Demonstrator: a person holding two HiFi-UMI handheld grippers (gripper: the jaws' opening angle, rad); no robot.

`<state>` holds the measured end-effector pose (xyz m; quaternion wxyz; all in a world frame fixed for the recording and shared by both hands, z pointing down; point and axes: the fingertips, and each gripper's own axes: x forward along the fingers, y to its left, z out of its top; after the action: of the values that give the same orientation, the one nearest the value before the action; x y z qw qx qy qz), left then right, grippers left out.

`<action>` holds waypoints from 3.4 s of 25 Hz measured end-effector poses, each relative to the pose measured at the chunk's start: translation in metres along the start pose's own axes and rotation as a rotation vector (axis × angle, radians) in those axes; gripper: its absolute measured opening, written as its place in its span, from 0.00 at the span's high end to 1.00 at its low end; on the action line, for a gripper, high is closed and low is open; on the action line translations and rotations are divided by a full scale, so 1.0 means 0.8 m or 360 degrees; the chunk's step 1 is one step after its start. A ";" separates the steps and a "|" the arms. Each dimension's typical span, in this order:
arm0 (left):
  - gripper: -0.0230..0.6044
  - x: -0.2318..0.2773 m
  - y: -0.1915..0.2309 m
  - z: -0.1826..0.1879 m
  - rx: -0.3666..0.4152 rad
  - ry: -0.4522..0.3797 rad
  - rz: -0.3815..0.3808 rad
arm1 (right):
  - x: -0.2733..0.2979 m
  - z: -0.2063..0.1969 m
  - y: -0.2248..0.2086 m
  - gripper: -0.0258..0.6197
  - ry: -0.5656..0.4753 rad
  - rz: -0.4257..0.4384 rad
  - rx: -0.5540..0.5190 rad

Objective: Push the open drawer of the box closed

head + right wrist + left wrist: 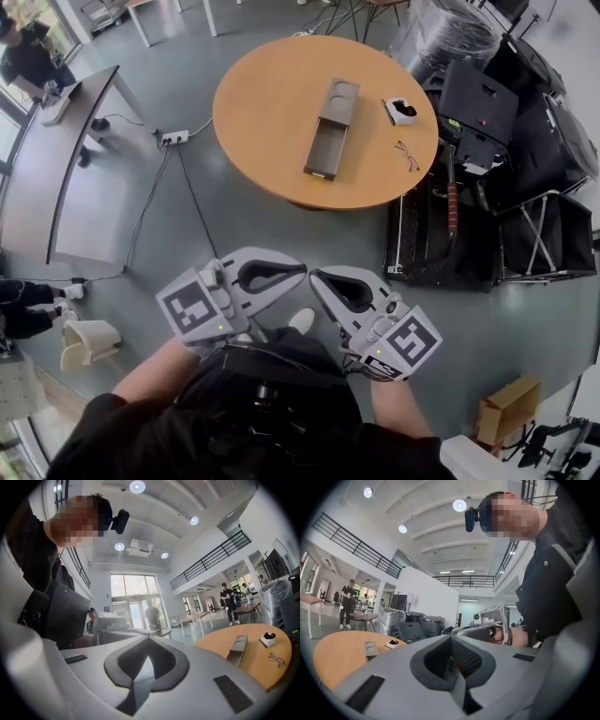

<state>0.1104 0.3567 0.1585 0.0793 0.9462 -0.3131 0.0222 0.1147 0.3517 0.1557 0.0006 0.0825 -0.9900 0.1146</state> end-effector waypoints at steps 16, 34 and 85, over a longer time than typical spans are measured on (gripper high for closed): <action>0.91 0.082 0.031 -0.001 -0.0004 0.0039 0.0155 | -0.034 0.002 -0.082 0.95 0.0010 0.0153 0.0037; 0.91 0.091 0.068 -0.001 0.0030 0.0066 0.0081 | -0.011 0.005 -0.115 0.95 0.0022 0.0104 0.0071; 0.91 0.102 0.476 -0.013 -0.0045 0.0060 -0.0222 | 0.251 -0.011 -0.424 0.95 0.0076 -0.0447 0.0289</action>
<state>-0.0508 0.0086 0.2285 0.0999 0.9639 -0.2450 0.0299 -0.0282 -0.0051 0.2450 0.0326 0.2172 -0.9540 0.2043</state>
